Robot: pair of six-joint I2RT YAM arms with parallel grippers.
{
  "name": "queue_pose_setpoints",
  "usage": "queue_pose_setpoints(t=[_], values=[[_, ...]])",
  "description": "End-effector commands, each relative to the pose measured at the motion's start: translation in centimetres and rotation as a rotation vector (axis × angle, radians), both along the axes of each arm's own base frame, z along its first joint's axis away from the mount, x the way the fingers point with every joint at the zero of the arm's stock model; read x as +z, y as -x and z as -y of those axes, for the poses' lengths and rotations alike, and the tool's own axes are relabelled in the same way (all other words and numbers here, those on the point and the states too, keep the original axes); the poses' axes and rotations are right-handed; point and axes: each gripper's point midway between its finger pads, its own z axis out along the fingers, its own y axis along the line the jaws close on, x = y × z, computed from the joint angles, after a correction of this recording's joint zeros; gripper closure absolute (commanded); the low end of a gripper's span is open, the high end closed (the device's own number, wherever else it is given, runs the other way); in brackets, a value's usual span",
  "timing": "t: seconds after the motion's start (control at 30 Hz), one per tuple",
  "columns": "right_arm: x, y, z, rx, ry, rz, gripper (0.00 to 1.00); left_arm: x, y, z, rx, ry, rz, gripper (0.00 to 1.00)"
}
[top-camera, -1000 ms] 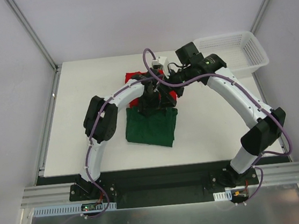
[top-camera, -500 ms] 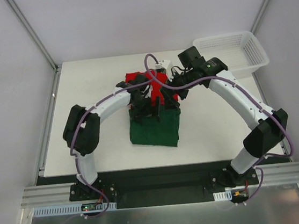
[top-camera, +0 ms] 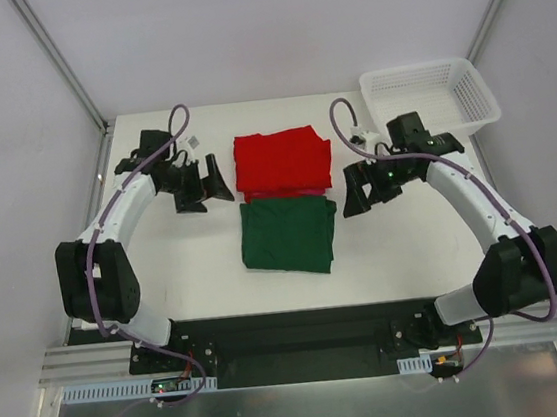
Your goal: Fold and stack the t-shirts
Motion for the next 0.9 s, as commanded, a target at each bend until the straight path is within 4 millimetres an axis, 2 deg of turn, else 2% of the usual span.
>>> queue_pose_setpoints(t=[0.0,0.03,0.07,0.1,0.3,0.33,0.4,0.53,0.7,0.87], values=[[-2.9,3.6,-1.0,-0.11,-0.223,-0.307,0.0,-1.7,2.6,-0.5,-0.158,0.181,-0.062,0.01],[-2.8,4.2,-1.4,-0.108,-0.298,-0.356,0.0,-2.1,3.1,-0.4,-0.167,0.222,-0.087,0.01],[-4.3,5.3,-1.3,-0.123,-0.314,-0.421,0.0,-2.0,3.5,0.0,-0.184,0.275,-0.105,0.01],[-4.7,4.9,-1.7,-0.126,-0.356,-0.437,0.0,-2.7,3.6,0.1,-0.201,0.292,-0.119,0.01],[-4.0,4.4,-3.0,-0.043,-0.617,-0.513,0.0,-2.3,3.9,1.5,-0.283,0.458,-0.132,0.01],[-4.7,4.0,-2.8,-0.034,-0.624,-0.513,0.0,-2.3,4.0,1.6,-0.288,0.477,-0.137,0.01],[-4.8,3.4,-2.7,-0.015,-0.656,-0.505,0.0,-2.7,4.5,1.9,-0.3,0.517,-0.159,0.0],[-6.1,1.8,-2.0,-0.012,-0.625,-0.462,0.0,-4.1,5.3,1.7,-0.312,0.506,-0.172,0.01],[-8.2,1.3,-1.5,-0.032,-0.561,-0.433,0.0,-5.9,6.4,1.6,-0.318,0.514,-0.216,0.01],[-8.8,0.6,-1.7,-0.007,-0.598,-0.415,0.0,-7.1,5.9,1.6,-0.317,0.513,-0.24,0.01]])
